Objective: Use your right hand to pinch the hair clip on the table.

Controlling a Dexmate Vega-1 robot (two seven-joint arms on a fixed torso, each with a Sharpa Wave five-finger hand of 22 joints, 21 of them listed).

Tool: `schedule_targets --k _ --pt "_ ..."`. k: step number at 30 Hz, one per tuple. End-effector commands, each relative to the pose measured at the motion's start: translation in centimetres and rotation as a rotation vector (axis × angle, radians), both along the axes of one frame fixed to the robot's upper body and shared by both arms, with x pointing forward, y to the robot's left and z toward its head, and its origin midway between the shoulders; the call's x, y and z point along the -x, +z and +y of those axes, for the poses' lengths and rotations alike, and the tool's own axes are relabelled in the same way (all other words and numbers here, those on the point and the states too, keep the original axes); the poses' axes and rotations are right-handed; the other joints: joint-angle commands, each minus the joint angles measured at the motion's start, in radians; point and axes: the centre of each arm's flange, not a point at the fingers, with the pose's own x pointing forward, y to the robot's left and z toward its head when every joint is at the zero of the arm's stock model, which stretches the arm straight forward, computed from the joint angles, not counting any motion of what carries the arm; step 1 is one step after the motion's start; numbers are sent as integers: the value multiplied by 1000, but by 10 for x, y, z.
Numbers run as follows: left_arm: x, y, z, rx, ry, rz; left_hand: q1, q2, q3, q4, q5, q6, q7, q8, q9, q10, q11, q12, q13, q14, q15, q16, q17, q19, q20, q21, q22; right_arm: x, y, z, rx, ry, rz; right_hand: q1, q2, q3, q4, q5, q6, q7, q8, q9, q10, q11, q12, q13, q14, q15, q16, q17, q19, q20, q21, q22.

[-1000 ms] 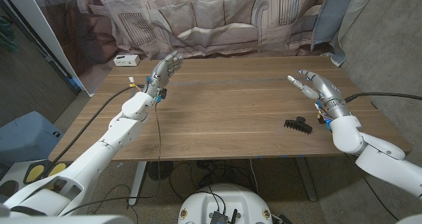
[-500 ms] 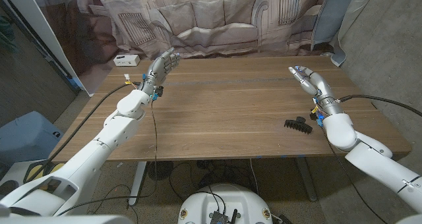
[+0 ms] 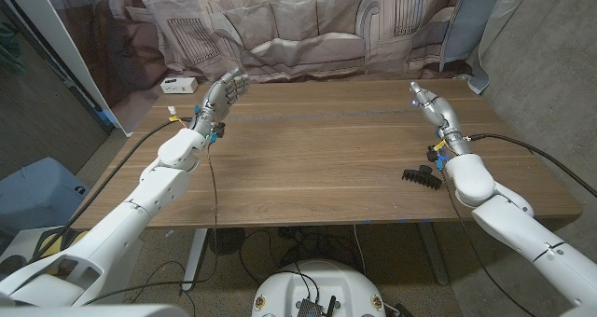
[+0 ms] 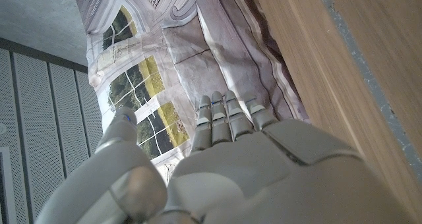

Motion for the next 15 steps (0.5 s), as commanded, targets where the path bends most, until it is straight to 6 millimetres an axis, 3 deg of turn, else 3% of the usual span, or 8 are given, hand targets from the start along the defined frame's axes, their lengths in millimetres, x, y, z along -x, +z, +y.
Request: schedule_targets --k 1,7,15 --pt "9 -7 8 40 -4 -24 3 -4 4 2 0 -24 7 -6 2 -19 -1 -5 5 -12 0 -3 3 -1 -1 3 3 -17 9 17 -78 158 -21 14 -2 2 -4 8 -1 -7 1 2 -2 -8 1 3 -4 0 4 2 -3 -2 2 3" --pt "12 -11 7 31 12 -21 4 -5 5 1 0 -37 14 -7 2 -28 11 -7 5 -17 1 -4 3 -2 -11 3 3 -29 15 15 -117 255 3 21 0 4 -8 8 -17 -7 -5 2 -17 -3 -4 2 -20 0 0 1 -10 -6 0 3" --pt "15 -19 4 69 24 -34 5 -6 5 0 0 -40 17 -4 2 -31 6 -7 5 -21 3 -4 3 -2 -15 3 3 -42 20 15 -147 341 24 27 3 4 -12 7 -49 -5 -14 2 -48 0 -12 1 -45 2 -5 2 -28 -5 -3 3"
